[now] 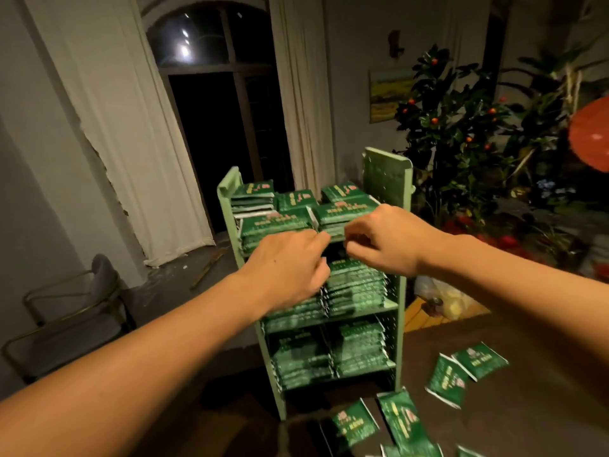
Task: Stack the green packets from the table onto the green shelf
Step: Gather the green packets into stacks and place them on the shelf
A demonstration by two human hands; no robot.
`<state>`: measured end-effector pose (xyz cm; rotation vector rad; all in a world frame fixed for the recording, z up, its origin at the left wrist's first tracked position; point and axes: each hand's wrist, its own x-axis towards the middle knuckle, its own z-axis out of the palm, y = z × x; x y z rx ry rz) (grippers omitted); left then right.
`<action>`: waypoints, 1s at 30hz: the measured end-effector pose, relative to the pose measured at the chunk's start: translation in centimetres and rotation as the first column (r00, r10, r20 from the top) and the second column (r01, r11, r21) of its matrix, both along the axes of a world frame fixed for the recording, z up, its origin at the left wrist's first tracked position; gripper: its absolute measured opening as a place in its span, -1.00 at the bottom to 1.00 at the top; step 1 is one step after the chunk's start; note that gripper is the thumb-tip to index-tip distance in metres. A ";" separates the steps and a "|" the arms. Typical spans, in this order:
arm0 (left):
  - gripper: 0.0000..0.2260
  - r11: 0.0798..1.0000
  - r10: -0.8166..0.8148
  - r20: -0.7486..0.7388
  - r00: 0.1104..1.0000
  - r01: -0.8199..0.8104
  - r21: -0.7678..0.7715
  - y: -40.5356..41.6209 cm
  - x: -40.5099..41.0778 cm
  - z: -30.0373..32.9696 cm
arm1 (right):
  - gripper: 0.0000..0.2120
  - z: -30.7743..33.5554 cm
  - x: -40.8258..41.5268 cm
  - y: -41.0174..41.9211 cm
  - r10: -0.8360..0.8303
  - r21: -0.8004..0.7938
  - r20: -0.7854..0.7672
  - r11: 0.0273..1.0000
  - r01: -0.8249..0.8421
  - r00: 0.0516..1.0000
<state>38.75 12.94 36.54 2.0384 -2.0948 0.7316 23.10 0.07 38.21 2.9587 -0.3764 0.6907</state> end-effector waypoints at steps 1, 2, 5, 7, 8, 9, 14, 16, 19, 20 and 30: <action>-0.87 0.999 -0.014 -0.005 1.000 0.015 0.040 -0.3 -0.5 -1.2 | -0.68 -1.2 -1.0 -0.1 -0.016 0.028 -0.017 0.999 0.016 1.000; -0.87 0.997 -0.022 -0.003 1.000 0.023 0.078 -0.7 -0.8 -2.1 | -0.68 -2.1 -1.7 -0.3 -0.027 0.057 -0.031 0.998 0.029 0.999; -0.85 0.986 -0.035 -0.040 0.999 0.041 0.164 -1.5 -1.9 -4.9 | -0.71 -4.7 -3.8 -0.6 -0.076 0.146 -0.091 0.985 0.089 0.993; -0.84 0.980 -0.056 -0.088 0.994 0.072 0.185 -2.1 -2.8 -6.7 | -0.73 -6.3 -5.0 -0.6 -0.096 0.196 -0.149 0.973 0.124 0.984; -0.83 0.975 -0.061 -0.110 0.992 0.083 0.207 -2.2 -3.2 -7.7 | -0.72 -7.2 -5.4 -0.6 -0.102 0.217 -0.180 0.966 0.140 0.978; -0.83 0.966 -0.058 -0.132 0.990 0.089 0.241 -2.4 -3.7 -8.7 | -0.71 -8.2 -5.9 -0.6 -0.109 0.237 -0.219 0.958 0.161 0.970; -0.68 0.844 0.027 -0.189 0.982 0.079 0.530 -2.5 -5.6 -14.6 | -0.85 -14.3 -7.7 -0.6 -0.152 0.300 -0.405 0.910 0.287 0.902; -0.59 0.772 0.055 -0.206 0.977 0.090 0.629 -2.4 -5.9 -17.6 | -0.84 -17.0 -8.3 -0.8 -0.136 0.335 -0.461 0.888 0.314 0.877; -0.43 0.662 0.122 -0.237 0.964 0.099 0.743 -2.0 -6.3 -22.3 | -0.83 -21.0 -9.3 -1.3 -0.112 0.388 -0.546 0.844 0.369 0.830; -0.36 0.632 0.152 -0.249 0.956 0.099 0.769 -1.9 -6.4 -23.6 | -0.82 -22.2 -9.5 -1.4 -0.103 0.405 -0.565 0.830 0.383 0.819; -0.12 0.571 0.359 -0.343 0.868 0.086 0.816 -1.6 -7.9 -32.3 | -0.36 -32.0 -9.8 -1.8 -0.018 0.497 -0.697 0.709 0.501 0.716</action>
